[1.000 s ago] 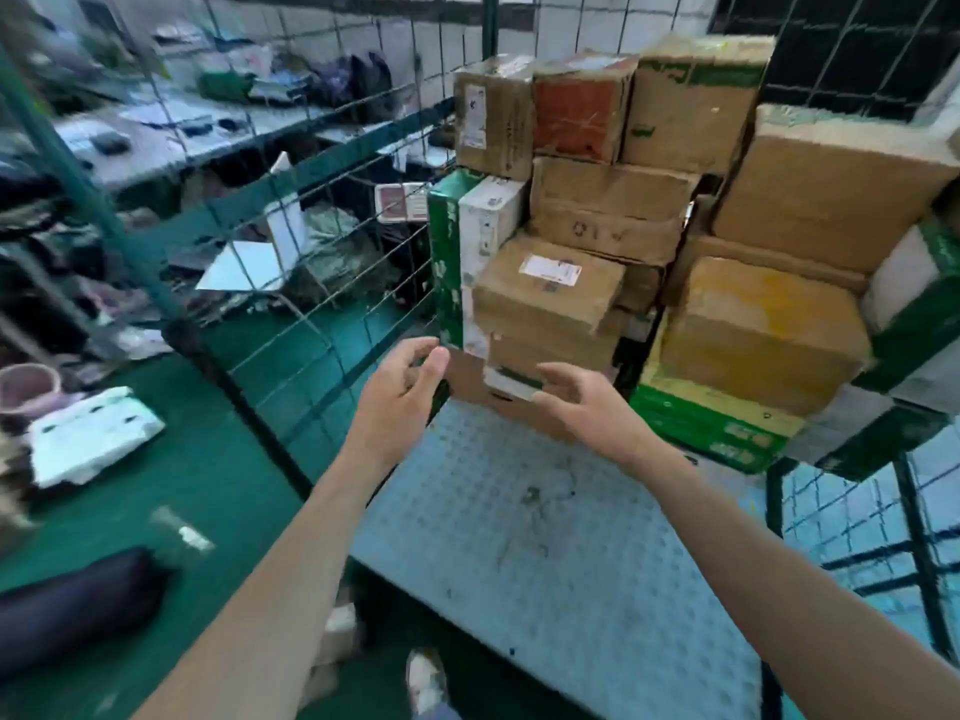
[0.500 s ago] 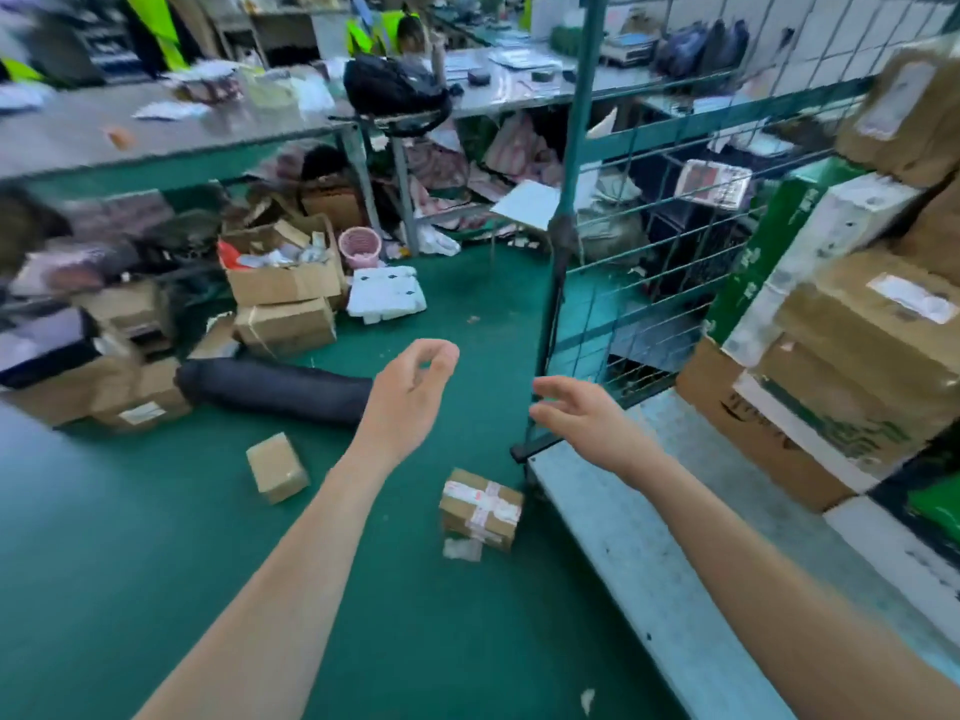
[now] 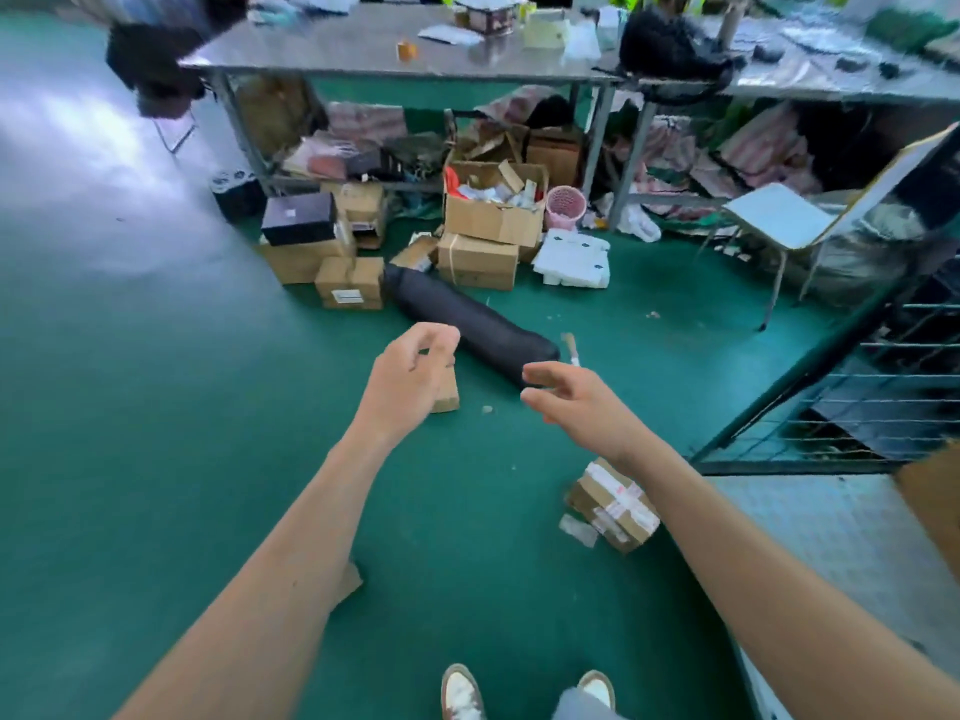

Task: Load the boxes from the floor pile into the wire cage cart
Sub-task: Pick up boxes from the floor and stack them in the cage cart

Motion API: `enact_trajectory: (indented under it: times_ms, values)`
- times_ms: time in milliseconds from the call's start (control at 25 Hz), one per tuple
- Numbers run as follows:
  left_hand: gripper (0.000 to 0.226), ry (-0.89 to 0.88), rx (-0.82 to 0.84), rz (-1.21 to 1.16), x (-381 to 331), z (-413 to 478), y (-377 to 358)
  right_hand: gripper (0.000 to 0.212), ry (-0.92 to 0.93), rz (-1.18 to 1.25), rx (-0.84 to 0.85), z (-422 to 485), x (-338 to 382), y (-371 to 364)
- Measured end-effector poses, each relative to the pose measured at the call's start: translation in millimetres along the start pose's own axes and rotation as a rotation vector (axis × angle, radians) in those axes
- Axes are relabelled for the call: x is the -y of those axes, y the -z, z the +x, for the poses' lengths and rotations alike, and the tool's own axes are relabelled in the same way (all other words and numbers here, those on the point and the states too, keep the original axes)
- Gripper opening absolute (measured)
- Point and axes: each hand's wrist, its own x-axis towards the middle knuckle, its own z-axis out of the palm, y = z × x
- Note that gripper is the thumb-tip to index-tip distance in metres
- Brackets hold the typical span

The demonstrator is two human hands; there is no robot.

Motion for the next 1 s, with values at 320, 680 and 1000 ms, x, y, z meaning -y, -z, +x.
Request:
enact_trajectory:
  times_ms: [320, 680, 1000]
  values:
    - [0.043, 0.176, -0.258, -0.059, 71.6, -28.8, 105.5, 0.040, 0.038, -0.031, 0.201, 69.8, 32.3, -98.6]
    - [0.053, 0.324, -0.559, -0.073, 108.7, -28.8, 196.8, 0.032, 0.100, 0.030, 0.482, 160.8, 68.7, -200.1]
    - [0.047, 0.324, -0.584, -0.054, 98.6, 70.2, 216.9, 0.032, 0.096, 0.090, 0.494, 261.6, 96.1, -187.9]
